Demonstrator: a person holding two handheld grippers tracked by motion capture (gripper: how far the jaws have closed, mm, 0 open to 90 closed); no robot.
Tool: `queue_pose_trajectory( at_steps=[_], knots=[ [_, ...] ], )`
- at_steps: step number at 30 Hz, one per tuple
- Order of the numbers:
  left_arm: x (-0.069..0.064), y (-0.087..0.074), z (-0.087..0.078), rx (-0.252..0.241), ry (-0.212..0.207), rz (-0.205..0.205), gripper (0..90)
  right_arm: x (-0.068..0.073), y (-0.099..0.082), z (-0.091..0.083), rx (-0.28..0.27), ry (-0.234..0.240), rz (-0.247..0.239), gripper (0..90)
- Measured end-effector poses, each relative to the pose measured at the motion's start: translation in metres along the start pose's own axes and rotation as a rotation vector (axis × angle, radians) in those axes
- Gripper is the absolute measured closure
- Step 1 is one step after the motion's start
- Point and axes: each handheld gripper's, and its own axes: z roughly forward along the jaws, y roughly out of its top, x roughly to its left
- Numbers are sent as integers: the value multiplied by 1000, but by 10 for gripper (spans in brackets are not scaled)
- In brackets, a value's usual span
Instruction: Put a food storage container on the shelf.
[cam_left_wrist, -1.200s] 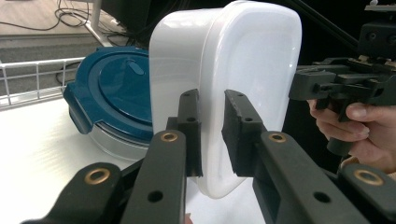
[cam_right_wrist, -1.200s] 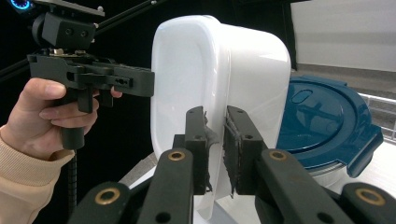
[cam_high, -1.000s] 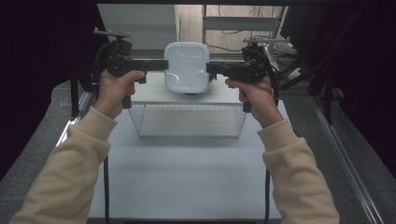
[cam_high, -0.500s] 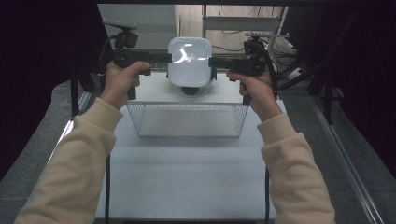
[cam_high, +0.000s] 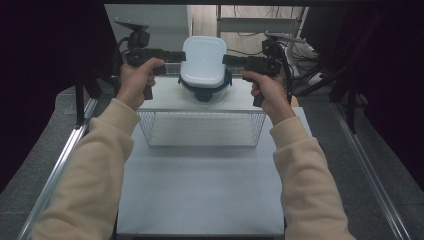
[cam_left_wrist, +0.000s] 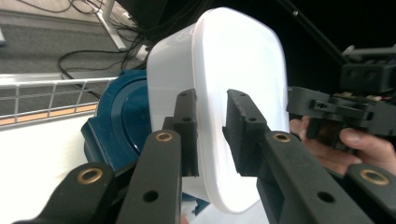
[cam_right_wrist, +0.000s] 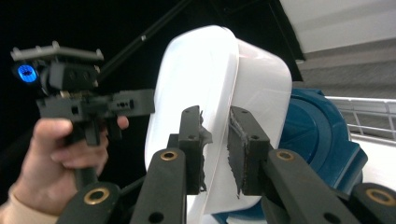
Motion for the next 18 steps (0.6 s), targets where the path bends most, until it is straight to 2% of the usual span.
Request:
queue_pose_trajectory(
  at_steps=[5,11,12,18],
  knots=[
    [11,3,8,-10,-16,-55,741,-11,2,5,-19,12,55,743],
    [23,2,19,-4,-26,-98,706,-29,3,14,-18,17,127,709],
    [24,2,20,-9,-29,-104,706,-32,3,14,-23,30,146,709],
    [23,1,21,-6,-26,-94,678,-34,3,16,-28,31,141,680]
  ],
)
